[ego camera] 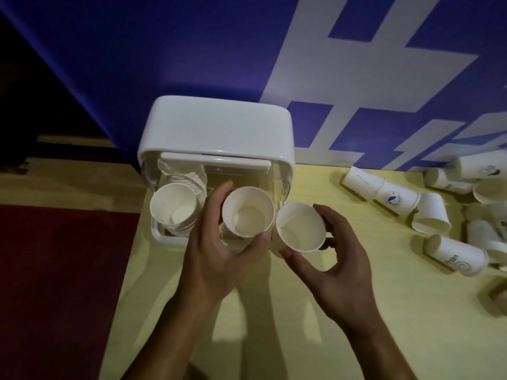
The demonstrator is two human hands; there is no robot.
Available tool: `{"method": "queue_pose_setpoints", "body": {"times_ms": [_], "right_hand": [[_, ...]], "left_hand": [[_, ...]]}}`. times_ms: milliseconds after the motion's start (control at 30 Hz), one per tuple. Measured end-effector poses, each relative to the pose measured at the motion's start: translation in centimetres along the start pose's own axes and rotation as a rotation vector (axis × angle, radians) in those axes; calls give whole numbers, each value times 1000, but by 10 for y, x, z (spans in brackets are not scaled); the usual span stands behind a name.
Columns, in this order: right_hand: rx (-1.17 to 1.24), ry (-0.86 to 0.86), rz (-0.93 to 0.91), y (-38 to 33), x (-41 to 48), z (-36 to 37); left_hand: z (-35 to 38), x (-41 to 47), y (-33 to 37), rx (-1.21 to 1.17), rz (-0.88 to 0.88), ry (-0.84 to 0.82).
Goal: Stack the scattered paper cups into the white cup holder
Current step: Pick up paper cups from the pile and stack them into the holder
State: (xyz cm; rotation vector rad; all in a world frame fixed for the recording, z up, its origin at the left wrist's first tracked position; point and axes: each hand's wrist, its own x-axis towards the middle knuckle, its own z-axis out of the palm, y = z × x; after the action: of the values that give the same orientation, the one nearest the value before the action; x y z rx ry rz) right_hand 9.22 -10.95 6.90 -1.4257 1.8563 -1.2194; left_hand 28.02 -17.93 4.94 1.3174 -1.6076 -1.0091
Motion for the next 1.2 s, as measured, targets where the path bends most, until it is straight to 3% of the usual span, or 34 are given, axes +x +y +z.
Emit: {"method": "queue_pose_setpoints", "body": {"times_ms": [400,700,800,967,1200], "right_hand": [[22,48,29,7,8,-14],[8,39,6,10,12,-7],[14,35,-14,5,15,-5],[-28,14,-91,-7,20,-5],[43,-38,-130,-19,27,22]], "left_hand": [[29,15,-32,149,-135,-129],[28,16,-43,120,-193,-172],[21,12,-37,92,-187,-177],[1,-5,-6,-27,-102,-48],[4,8,9,-151,-32,-51]]}}
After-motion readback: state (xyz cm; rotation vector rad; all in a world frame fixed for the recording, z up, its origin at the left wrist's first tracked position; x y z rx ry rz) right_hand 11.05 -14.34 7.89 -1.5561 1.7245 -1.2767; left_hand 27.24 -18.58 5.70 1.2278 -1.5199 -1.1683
